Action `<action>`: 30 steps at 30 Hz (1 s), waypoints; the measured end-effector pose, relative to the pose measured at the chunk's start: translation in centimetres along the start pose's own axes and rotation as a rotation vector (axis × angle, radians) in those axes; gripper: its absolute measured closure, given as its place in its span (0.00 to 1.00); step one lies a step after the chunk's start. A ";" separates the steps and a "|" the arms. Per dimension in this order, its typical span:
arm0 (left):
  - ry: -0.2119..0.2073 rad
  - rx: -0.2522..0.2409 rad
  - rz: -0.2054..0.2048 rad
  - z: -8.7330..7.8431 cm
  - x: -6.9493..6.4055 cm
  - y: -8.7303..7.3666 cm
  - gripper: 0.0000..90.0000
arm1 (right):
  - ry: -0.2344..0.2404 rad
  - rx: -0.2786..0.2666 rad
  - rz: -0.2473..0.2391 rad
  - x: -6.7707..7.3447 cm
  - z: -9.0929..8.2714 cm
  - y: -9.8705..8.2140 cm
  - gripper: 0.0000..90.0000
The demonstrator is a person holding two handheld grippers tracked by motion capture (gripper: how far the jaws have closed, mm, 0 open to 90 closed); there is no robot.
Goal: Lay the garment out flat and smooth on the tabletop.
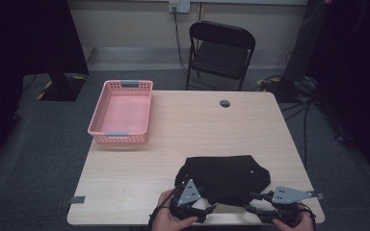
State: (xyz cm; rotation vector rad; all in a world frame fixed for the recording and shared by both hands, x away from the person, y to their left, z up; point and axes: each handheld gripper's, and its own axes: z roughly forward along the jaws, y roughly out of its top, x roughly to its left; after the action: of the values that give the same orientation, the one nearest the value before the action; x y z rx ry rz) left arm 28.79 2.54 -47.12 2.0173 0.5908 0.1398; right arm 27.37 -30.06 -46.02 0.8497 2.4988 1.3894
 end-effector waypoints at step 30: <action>-0.017 -0.044 0.022 -2.0 1.3 2.9 0.92 | 0.091 -0.053 0.042 -2.1 -1.2 2.0 0.97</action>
State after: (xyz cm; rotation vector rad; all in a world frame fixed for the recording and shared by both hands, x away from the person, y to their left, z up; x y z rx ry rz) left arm 30.27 3.63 -43.81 1.9815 0.5503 0.1475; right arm 29.43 -31.21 -43.97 0.8526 2.5112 1.5333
